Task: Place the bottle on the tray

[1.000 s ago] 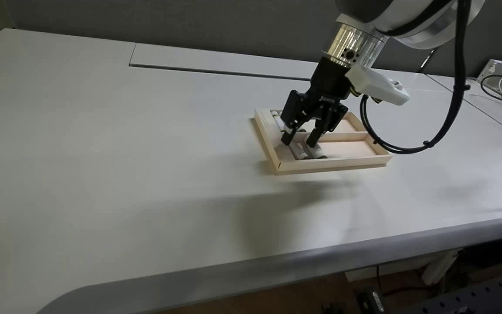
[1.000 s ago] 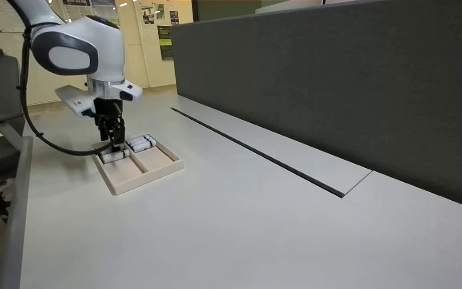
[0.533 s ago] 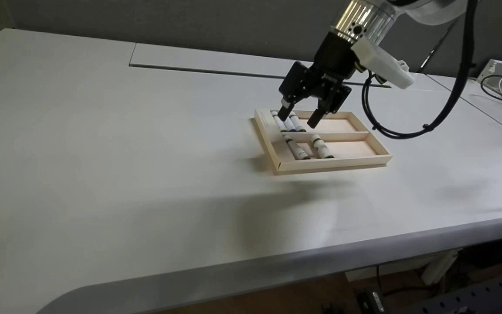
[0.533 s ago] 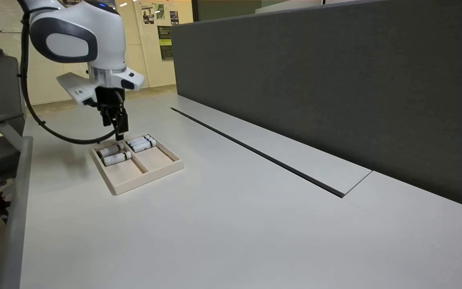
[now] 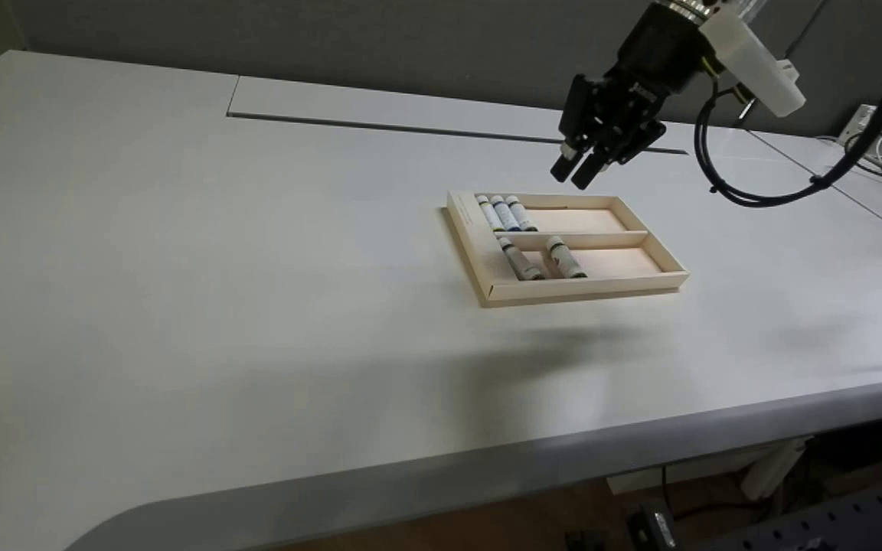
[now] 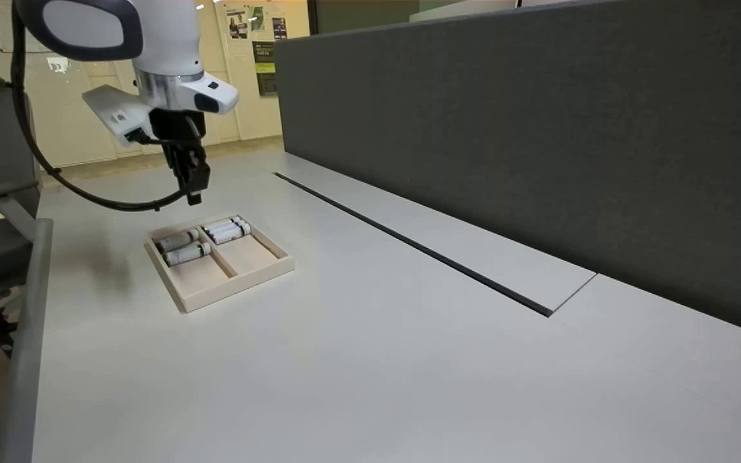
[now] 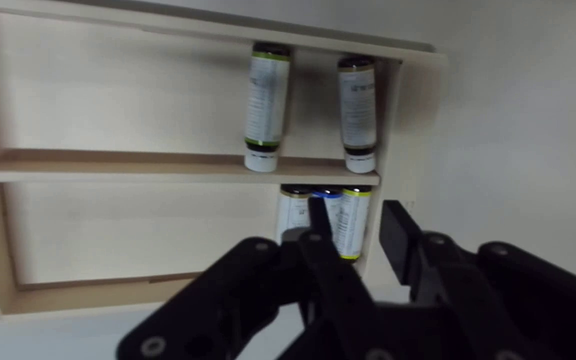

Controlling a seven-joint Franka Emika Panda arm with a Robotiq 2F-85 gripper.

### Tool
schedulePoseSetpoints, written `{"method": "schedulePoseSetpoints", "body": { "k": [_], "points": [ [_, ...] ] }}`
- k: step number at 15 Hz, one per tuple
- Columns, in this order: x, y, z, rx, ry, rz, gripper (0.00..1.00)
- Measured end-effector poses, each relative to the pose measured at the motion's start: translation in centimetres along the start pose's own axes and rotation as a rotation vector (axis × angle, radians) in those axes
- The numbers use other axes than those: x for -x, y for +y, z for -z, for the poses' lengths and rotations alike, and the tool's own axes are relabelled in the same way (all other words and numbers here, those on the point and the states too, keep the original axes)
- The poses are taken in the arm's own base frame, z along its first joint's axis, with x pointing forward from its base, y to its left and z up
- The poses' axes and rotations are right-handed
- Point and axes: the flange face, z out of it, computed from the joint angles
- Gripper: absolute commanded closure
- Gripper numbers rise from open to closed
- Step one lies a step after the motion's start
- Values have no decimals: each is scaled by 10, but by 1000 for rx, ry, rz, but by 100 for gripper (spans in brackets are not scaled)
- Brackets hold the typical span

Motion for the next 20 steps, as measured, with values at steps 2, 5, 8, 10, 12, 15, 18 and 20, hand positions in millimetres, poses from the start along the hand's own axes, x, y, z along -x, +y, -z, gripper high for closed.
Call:
{"method": "schedulePoseSetpoints", "body": {
  "k": [2,5,8,10,12,15,18,20],
  "points": [
    [10,23,-3,18,-18,-32,100],
    [23,53,-17,47,-61,-58,100],
    [30,70,-32,67,-93,-64,100],
    [32,74,-41,75,-98,-58,100],
    [31,73,-47,87,-88,-44,100],
    [30,65,-55,98,-77,-13,100],
    [31,56,-63,102,-78,15,100],
    [31,51,-69,104,-83,31,100]
  ]
}}
